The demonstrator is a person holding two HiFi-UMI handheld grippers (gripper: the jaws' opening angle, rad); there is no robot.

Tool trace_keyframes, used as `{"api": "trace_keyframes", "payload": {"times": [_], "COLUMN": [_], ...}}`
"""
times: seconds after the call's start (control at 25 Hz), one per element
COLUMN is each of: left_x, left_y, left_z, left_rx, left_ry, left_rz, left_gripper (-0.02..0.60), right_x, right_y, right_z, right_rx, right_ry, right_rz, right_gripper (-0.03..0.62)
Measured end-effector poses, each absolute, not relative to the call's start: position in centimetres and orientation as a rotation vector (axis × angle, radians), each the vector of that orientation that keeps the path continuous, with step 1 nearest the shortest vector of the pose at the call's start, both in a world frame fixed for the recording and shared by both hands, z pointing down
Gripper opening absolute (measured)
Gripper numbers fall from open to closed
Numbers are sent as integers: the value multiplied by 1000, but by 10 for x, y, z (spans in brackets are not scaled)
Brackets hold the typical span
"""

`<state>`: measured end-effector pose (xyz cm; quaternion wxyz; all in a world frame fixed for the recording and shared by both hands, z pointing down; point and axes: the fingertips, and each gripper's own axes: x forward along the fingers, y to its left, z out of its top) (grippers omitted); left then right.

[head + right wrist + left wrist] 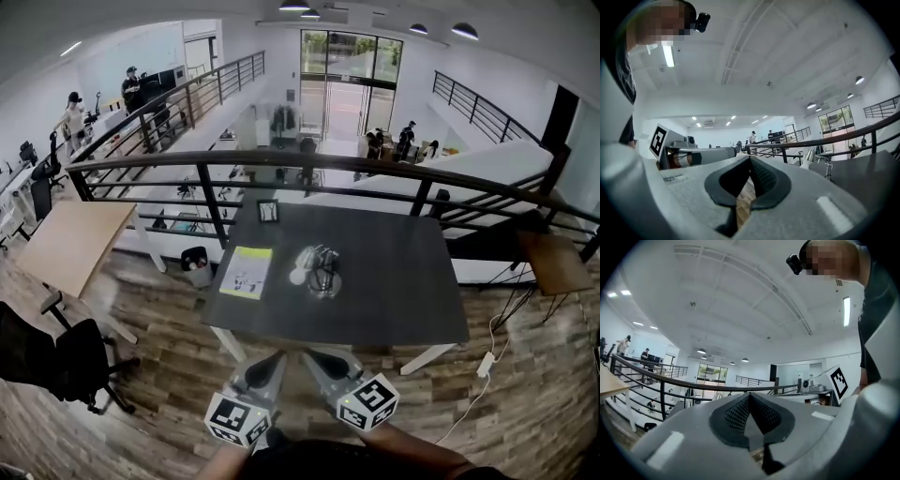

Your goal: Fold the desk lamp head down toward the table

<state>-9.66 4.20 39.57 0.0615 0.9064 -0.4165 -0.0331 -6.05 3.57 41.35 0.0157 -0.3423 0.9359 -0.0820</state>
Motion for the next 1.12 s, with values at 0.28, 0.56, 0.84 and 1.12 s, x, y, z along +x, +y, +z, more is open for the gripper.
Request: {"api": "trace_keyframes", "payload": {"times": [0.28, 0.56, 0.84, 1.12], "left_x": [-137, -140, -123, -88], "left_y": [12, -16, -80, -151], "left_z": [392, 403, 414, 410], "left_rx": [2802, 2794, 2766, 2751], "left_ry": [-1134, -1060, -1052, -1111], "left_rz": [-73, -61, -42, -27], "left_gripper": [2, 2, 2, 2], "right_x": [-99, -102, -79, -36], "right_y": [11, -17, -84, -164], "right_z": [411, 420, 428, 420], "right_rx": [-1179, -1255, -1280, -1268], "right_ry": [2851, 2830, 2820, 2830], "right_rz": [-256, -284, -317, -293], "right_gripper": [3, 3, 3, 3]}}
